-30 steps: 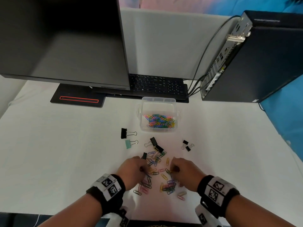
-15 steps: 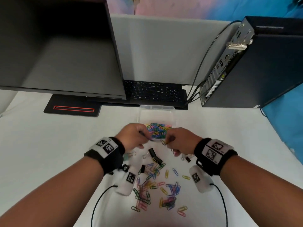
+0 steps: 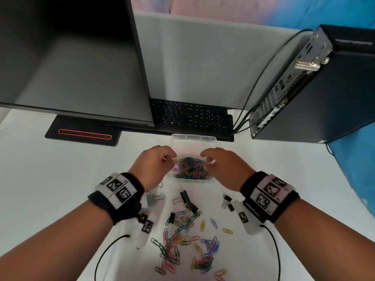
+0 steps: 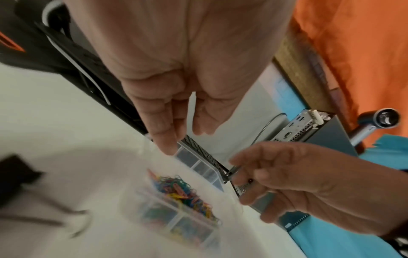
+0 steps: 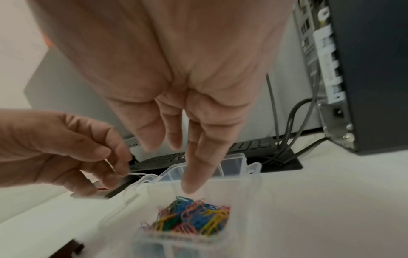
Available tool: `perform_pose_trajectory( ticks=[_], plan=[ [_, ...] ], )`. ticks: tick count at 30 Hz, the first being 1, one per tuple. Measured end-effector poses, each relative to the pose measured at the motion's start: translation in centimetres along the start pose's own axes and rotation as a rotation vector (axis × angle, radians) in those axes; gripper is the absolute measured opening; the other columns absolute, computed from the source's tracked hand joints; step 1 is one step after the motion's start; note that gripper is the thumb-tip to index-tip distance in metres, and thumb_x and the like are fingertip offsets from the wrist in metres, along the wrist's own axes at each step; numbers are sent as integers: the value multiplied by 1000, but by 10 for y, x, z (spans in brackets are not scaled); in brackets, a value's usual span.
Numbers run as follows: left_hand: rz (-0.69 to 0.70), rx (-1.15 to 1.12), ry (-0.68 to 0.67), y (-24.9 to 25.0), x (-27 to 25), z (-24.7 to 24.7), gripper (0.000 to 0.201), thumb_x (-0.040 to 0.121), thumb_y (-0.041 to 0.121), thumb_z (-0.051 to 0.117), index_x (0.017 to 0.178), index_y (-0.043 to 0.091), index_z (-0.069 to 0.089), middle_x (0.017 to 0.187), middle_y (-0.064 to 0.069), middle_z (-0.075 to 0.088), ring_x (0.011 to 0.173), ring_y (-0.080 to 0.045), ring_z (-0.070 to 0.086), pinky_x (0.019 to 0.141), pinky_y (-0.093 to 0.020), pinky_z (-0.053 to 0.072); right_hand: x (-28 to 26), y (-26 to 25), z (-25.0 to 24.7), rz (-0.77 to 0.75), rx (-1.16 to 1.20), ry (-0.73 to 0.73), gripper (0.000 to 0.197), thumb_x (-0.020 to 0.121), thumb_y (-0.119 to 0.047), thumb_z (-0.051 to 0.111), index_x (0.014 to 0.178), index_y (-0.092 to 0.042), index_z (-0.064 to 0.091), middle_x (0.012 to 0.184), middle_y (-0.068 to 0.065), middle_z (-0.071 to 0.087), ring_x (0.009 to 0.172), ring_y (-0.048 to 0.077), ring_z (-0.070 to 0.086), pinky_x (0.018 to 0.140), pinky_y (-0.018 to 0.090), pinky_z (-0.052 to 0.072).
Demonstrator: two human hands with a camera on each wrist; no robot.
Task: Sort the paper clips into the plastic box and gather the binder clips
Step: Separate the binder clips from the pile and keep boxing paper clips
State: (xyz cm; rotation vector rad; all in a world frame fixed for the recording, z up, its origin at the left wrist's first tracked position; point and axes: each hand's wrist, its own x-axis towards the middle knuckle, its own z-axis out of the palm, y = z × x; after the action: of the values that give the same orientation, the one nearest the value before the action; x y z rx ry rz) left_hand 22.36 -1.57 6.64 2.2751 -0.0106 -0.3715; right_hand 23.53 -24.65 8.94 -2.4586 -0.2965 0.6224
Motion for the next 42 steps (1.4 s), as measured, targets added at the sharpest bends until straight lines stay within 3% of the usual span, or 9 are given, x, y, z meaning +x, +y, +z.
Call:
perform_pose_trajectory(
  ticks=[5, 10, 12, 15, 21, 25, 31, 35, 42],
  plan=[
    [203, 186, -22, -49, -92, -6, 17, 88, 35, 49, 98, 32, 64, 98, 16, 58, 84, 0, 58, 75, -23, 47, -89, 46, 40, -43, -53, -37, 39, 97, -27, 49, 135, -21, 50, 129, -3, 53, 112, 13, 54, 99, 32, 43],
    [220, 486, -206, -126, -189, 42, 71, 88, 61, 49, 147, 26, 32, 156, 0, 27, 140, -17, 29, 112, -24, 26, -162, 87, 108, -15, -295, -234, 76, 93, -64, 27, 153, -22, 6, 157, -7, -7, 146, 11, -4, 119, 32, 16],
    [296, 591, -239, -140, -201, 60, 80, 86, 63, 50, 146, 13, 33, 155, -12, 27, 142, -29, 26, 113, -32, 21, -171, 93, 131, -19, -408, -220, 82, 90, -68, 30, 151, -14, 20, 159, 4, 8, 146, 23, 11, 114, 39, 28],
    [396, 664, -195, -131, -203, 85, 82, 85, 60, 52, 143, 4, 38, 153, -18, 30, 140, -35, 29, 109, -41, 24, -171, 80, 159, -48, -456, -129, 80, 88, -63, 40, 147, -10, 30, 157, 10, 22, 143, 29, 21, 110, 38, 14],
    [487, 650, -163, -105, -194, 114, 88, 79, 57, 55, 148, 8, 28, 156, -12, 23, 143, -30, 21, 111, -41, 20, -163, 41, 186, -137, -426, -68, 75, 88, -55, 41, 149, -14, 25, 160, 8, 18, 147, 23, 5, 115, 40, 8],
    [429, 616, -122, -95, -181, 112, 79, 88, 50, 48, 150, 9, 21, 157, -12, 20, 145, -26, 15, 116, -42, 25, -148, 36, 175, -165, -394, -47, 74, 95, -50, 32, 152, -13, 5, 161, 4, -7, 146, 20, -13, 120, 41, 5],
    [372, 652, -110, -91, -168, 107, 66, 92, 47, 37, 147, 12, 29, 155, -12, 28, 144, -27, 21, 115, -43, 27, -129, 33, 166, -172, -467, -57, 72, 98, -47, 30, 152, -10, 1, 162, 9, -6, 147, 26, -8, 117, 38, -3],
    [396, 616, -76, -92, -177, 103, 55, 92, 44, 41, 138, 14, 44, 145, -10, 44, 137, -27, 36, 113, -36, 29, -144, 37, 175, -232, -515, -73, 68, 94, -48, 30, 150, -13, 14, 160, 11, 12, 148, 28, 3, 118, 41, 7],
    [405, 605, -70, -81, -166, 105, 58, 90, 44, 37, 141, 16, 41, 151, -8, 35, 138, -27, 33, 111, -39, 34, -133, 34, 169, -143, -470, 39, 65, 95, -46, 24, 148, -8, 24, 156, 17, 24, 145, 33, 18, 116, 47, 25]
  ],
)
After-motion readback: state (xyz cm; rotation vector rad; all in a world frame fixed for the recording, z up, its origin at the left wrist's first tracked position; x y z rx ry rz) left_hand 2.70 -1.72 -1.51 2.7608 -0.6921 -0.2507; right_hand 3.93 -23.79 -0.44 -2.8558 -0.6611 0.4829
